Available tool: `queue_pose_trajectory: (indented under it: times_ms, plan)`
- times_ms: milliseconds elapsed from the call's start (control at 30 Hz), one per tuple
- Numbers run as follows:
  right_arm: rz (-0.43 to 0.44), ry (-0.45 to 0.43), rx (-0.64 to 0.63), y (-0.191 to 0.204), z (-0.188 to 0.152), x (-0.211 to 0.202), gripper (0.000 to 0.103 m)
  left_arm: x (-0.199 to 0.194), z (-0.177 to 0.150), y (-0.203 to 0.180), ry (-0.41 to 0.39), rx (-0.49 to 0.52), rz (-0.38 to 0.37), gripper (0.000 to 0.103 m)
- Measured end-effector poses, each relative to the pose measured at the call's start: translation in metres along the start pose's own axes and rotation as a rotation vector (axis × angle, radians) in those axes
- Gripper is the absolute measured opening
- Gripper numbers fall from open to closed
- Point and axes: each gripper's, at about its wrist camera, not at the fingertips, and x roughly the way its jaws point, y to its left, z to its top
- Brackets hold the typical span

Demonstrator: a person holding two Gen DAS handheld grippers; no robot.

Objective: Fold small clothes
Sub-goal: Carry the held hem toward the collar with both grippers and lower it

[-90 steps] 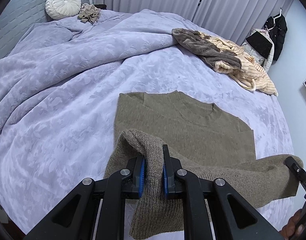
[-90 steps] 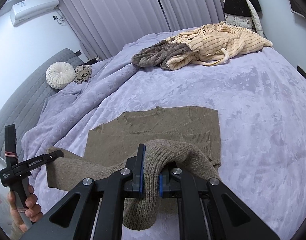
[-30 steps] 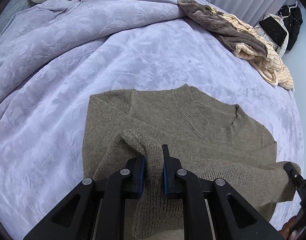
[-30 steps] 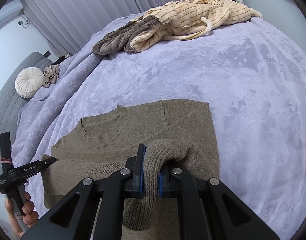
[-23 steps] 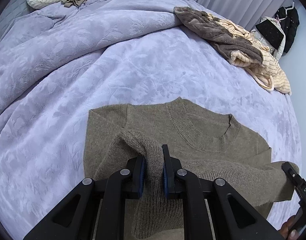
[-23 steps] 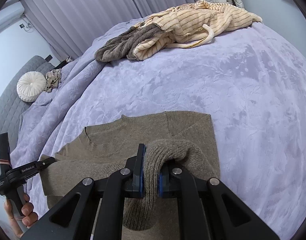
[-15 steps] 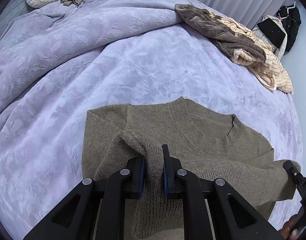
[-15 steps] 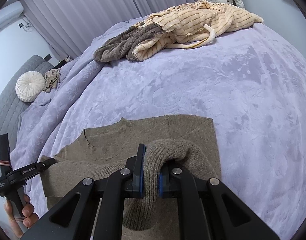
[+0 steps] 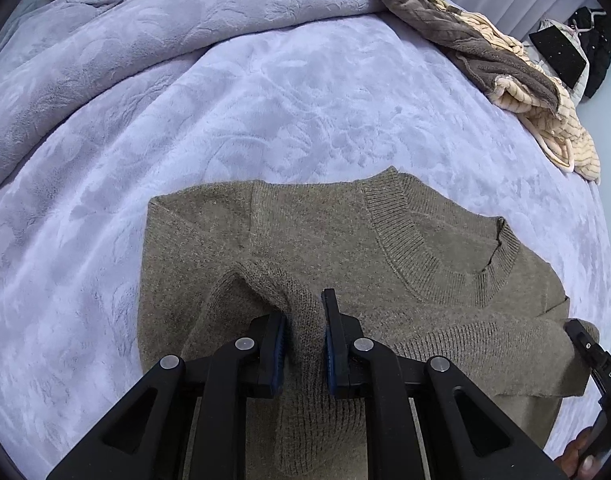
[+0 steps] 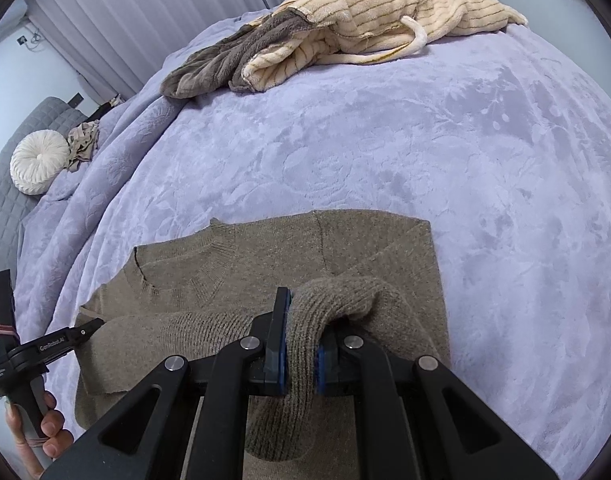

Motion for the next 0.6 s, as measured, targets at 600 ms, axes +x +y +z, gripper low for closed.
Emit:
queue_pose_trajectory:
  times_ms: [600]
  plan:
    - [-0.005, 0.000, 0.009, -0.005, -0.007, 0.002, 0.011, -0.024, -0.018, 0.012, -0.035, 0.004, -0.061, 0.016]
